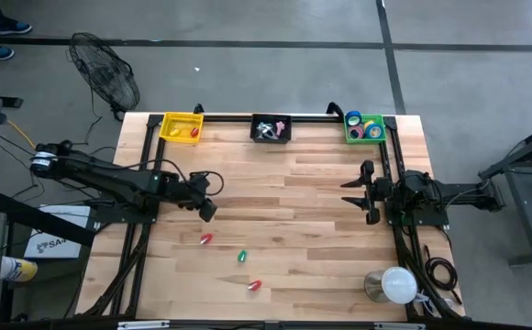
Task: Pick and place Stapler, Stapler remover, tape
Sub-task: Put the top red stapler into the yellow bin
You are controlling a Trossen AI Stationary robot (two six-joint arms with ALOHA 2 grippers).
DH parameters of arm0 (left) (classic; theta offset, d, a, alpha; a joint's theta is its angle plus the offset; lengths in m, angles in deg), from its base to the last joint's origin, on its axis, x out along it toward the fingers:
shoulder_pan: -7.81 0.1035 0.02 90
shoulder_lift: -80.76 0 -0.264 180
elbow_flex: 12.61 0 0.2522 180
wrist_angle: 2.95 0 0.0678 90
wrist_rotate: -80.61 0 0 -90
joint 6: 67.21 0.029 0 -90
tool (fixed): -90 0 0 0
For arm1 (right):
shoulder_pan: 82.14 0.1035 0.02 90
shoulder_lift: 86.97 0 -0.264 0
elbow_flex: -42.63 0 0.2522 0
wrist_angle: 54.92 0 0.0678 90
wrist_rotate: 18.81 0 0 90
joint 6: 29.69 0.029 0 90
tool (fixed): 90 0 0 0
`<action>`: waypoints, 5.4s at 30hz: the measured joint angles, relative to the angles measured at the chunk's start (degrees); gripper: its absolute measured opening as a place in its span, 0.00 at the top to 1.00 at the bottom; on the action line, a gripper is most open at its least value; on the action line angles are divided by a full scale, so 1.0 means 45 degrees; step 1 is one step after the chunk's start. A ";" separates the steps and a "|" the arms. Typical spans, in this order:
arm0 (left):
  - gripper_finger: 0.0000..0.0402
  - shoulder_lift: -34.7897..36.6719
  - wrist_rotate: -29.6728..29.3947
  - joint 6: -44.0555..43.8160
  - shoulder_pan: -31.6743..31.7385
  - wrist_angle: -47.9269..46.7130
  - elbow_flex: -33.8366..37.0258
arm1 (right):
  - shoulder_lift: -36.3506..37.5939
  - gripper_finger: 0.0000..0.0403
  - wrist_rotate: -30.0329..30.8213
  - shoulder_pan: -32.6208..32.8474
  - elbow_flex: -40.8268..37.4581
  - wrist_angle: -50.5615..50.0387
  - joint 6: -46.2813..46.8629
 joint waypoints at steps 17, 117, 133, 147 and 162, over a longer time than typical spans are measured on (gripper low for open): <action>0.50 -0.1700 -0.0351 -0.3107 -0.2193 -0.2143 -0.1258 | -0.0088 0.59 0.0000 0.0000 0.0000 0.0000 0.0056; 0.50 -0.8558 0.2730 -0.2548 -0.3509 -0.4913 -0.5775 | -0.0335 0.59 -0.0005 -0.0005 -0.0005 0.0049 0.2142; 0.50 -0.8563 0.2335 -0.2611 -0.3509 -0.4797 -0.5770 | -0.0335 0.59 -0.0005 -0.0003 -0.0005 0.0049 0.2137; 0.59 -0.8573 0.2383 -0.2576 -0.3504 -0.4701 -0.5770 | -0.0335 0.59 -0.0005 0.0000 -0.0005 0.0049 0.2137; 0.77 -0.8578 0.2301 -0.1878 -0.3495 -0.4594 -0.5775 | -0.0335 0.59 -0.0005 -0.0002 -0.0005 0.0044 0.2021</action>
